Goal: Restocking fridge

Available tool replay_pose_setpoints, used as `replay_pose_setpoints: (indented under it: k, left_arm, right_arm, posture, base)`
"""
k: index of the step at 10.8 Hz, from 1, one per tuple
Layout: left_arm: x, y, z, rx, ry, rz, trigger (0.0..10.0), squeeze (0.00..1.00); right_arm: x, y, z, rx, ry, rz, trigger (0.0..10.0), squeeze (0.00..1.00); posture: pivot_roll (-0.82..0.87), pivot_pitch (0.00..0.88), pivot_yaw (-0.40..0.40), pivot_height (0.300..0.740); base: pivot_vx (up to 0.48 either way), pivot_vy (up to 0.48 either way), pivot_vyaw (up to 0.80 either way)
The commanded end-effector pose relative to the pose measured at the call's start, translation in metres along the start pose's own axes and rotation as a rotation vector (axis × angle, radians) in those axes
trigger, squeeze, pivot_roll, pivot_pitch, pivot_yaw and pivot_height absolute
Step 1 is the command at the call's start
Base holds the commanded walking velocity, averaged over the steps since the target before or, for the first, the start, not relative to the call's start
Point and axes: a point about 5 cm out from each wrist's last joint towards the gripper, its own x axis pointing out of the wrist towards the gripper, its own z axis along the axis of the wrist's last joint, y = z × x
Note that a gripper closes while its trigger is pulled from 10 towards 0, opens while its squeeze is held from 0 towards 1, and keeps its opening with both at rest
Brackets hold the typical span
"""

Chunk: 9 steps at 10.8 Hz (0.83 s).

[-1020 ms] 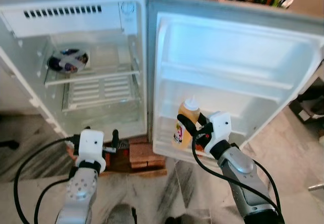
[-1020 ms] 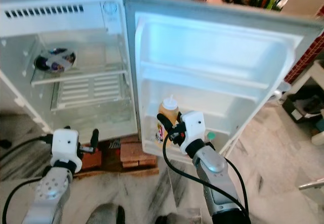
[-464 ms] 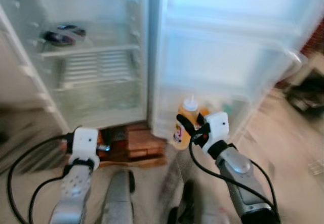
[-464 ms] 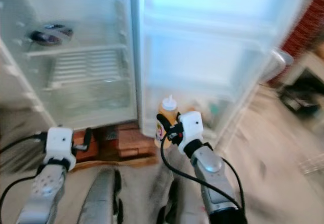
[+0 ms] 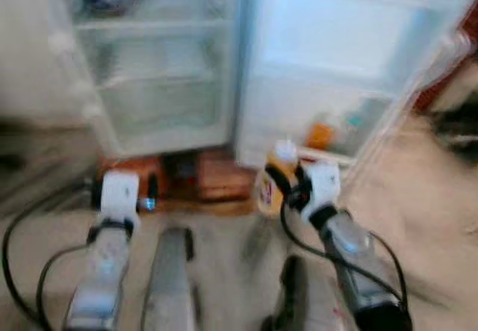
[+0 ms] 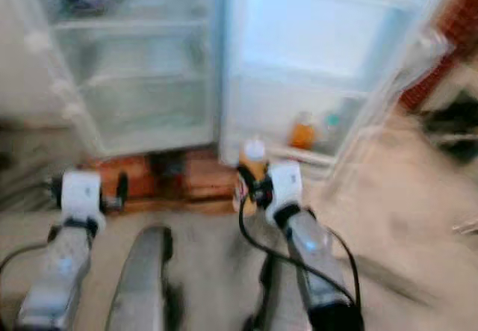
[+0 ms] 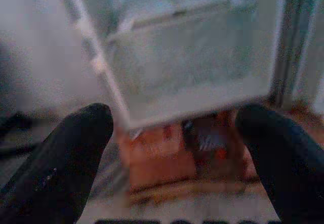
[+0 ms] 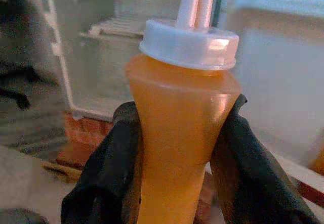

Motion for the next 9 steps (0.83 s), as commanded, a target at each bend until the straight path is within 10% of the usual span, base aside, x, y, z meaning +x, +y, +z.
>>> replay_pose_setpoints:
  k: [1,9]
  left_arm:
    - [0.0047,0.0009,0.0037,-0.001,-0.017,0.003,10.0,0.00]
    - [0.0106,-0.0027,0.0064,-0.016,-0.055,-0.043,10.0,0.00]
  right_arm:
    - [0.0006,-0.0052,0.0058,-0.023,-0.032,-0.029,10.0,0.00]
    - [0.0056,-0.0043,0.0155,-0.055,-0.083,-0.011,10.0,0.00]
  posture:
    - [0.16,0.073,-0.072,0.575]
    - [0.16,0.070,-0.075,0.575]
  base:
    - [0.000,0.000,0.00]
    - [0.292,0.000,0.00]
